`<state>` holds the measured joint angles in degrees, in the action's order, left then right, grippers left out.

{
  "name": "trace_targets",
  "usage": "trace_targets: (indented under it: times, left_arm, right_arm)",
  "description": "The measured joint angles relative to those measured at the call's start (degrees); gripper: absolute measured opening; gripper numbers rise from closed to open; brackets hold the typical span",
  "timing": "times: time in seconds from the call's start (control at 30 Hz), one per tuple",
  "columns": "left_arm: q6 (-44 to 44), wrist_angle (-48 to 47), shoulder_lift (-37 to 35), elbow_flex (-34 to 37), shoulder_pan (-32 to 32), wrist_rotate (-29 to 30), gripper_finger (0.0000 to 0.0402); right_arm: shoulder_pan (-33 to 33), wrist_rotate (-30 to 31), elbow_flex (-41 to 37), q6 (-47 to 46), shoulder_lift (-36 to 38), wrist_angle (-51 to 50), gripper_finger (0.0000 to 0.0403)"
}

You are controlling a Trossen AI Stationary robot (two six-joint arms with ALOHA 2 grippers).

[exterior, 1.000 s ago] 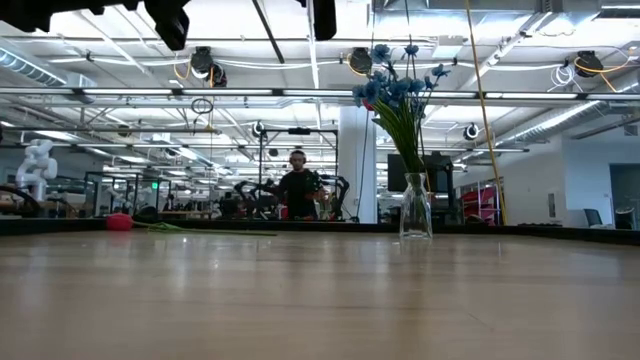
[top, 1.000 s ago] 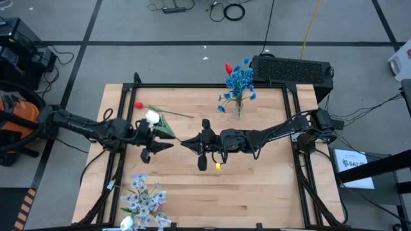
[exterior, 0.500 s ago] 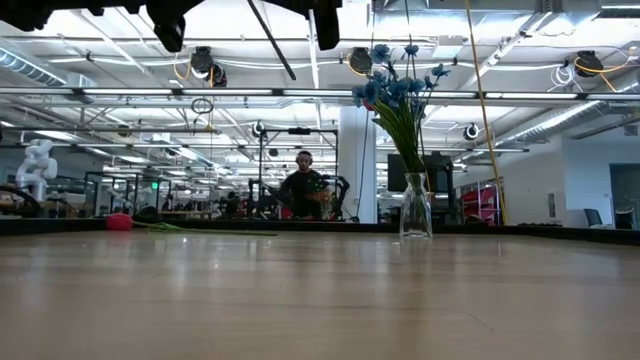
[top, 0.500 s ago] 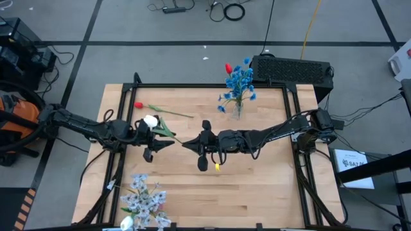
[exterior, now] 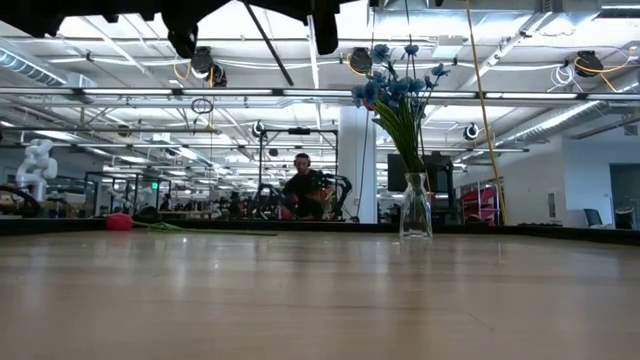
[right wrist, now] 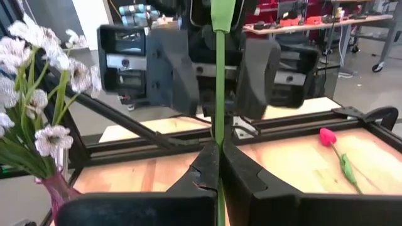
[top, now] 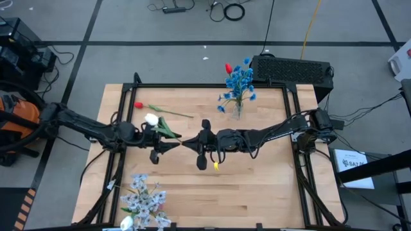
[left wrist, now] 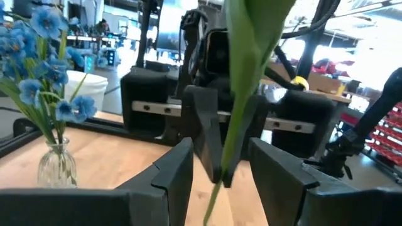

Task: Sort flowers into vase by color
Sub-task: Put the white flowers into the pink vase

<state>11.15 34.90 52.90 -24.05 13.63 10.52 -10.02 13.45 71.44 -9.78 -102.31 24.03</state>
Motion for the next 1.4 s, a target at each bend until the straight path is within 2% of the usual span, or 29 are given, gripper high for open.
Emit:
trace_targets:
  times: [0.47, 0.6, 0.87, 1.03, 1.17, 1.27, 1.4]
  left_arm:
    - [-2.5, 3.7, 1.1, 0.0, 0.0, 1.0, 0.0157]
    - [-2.6, 3.7, 1.1, 0.0, 0.0, 0.9, 0.0126]
    - [-2.5, 3.7, 1.1, 0.0, -0.1, -2.6, 0.0015]
    - [-2.5, 3.6, 1.1, 0.0, -0.1, -3.9, 0.0008]
    - [-2.5, 2.6, 0.2, 0.0, 0.0, -4.3, 0.0004]
    - [-2.6, -4.4, -2.8, -1.4, 0.0, -4.5, 0.0003]
    - [-2.5, -19.6, -8.6, -5.6, 0.1, -5.1, 0.0002]
  right_arm:
    - [0.3, 0.1, 0.0, 0.0, 0.0, 1.6, 0.0]
    - [0.3, 0.1, 0.0, 0.0, 0.0, 1.4, 0.0]
    - [0.3, 0.0, 0.0, 0.0, 0.0, 1.5, 0.0]
    - [0.2, -0.5, 0.0, 0.0, 0.0, 1.4, 0.0007]
    - [0.2, -0.3, 0.0, 0.0, 0.0, 1.0, 0.0037]
    - [0.3, 0.0, 0.1, -0.9, 0.3, -1.6, 0.0069]
    - [0.3, 0.5, 0.1, -6.1, 1.0, -8.5, 0.0112]
